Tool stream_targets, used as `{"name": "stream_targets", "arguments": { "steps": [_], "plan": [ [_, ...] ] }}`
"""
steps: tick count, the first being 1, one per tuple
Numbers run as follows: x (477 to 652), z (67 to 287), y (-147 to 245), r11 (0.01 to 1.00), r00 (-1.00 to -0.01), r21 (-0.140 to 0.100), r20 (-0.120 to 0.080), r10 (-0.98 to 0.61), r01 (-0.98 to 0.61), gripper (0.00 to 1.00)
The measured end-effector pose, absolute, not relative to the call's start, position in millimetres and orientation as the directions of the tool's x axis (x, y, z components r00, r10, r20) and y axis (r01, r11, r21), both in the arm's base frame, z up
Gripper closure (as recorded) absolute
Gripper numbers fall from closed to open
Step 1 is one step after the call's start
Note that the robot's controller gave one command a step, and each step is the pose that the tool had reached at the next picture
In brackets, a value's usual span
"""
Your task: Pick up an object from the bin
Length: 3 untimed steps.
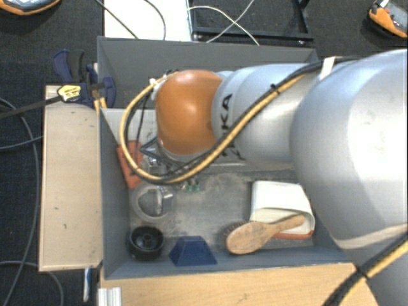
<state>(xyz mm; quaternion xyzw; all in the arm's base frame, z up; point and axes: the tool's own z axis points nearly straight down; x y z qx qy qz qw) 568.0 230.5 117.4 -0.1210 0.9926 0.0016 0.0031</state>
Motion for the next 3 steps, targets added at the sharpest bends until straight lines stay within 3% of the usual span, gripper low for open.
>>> {"name": "stream_targets", "arguments": {
  "steps": [1,2,3],
  "plan": [
    [552.5,98.8,191.6,1.0,-1.0,0.007,-0.008,0.003,0.003,0.0],
    [551.0,72.4,251.8,1.0,-1.0,0.0,-0.011,0.015,0.015,1.0],
    [551.0,72.4,251.6,1.0,-1.0,0.0,-0.011,0.017,0.017,1.0]
  ]
}}
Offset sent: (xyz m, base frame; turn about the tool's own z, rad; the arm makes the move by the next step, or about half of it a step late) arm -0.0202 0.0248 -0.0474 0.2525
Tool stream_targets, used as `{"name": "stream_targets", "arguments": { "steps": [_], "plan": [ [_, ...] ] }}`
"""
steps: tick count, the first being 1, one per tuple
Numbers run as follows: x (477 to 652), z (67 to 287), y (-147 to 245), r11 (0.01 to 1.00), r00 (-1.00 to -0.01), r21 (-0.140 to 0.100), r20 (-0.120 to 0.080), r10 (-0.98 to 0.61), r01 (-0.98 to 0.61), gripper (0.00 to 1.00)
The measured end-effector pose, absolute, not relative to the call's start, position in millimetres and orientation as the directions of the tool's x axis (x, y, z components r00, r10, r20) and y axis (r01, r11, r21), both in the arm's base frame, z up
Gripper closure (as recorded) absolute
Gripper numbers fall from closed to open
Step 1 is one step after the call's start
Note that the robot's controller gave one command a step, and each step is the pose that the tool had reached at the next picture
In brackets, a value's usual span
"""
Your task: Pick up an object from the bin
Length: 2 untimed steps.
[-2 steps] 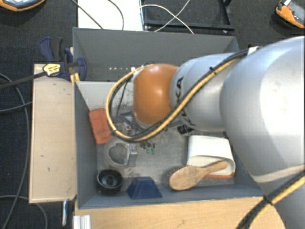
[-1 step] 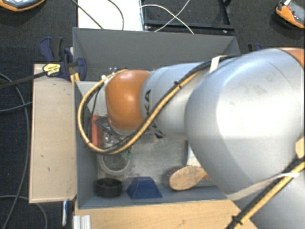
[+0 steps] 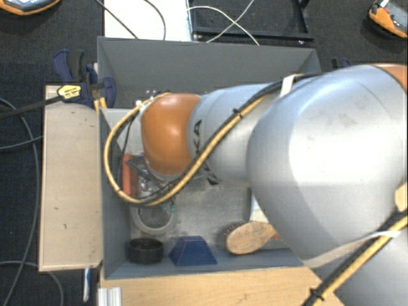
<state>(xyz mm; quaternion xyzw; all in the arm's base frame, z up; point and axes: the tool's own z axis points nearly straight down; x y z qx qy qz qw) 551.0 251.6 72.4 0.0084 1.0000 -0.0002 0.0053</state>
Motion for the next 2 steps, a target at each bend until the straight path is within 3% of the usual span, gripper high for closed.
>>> {"name": "stream_targets", "arguments": {
  "steps": [1,2],
  "plan": [
    [548.9,155.6,220.8,1.0,-1.0,0.001,-0.02,-0.004,-0.004,1.0],
    [574.0,234.0,212.2,1.0,-1.0,0.0,-0.012,0.005,0.005,1.0]
  ]
}}
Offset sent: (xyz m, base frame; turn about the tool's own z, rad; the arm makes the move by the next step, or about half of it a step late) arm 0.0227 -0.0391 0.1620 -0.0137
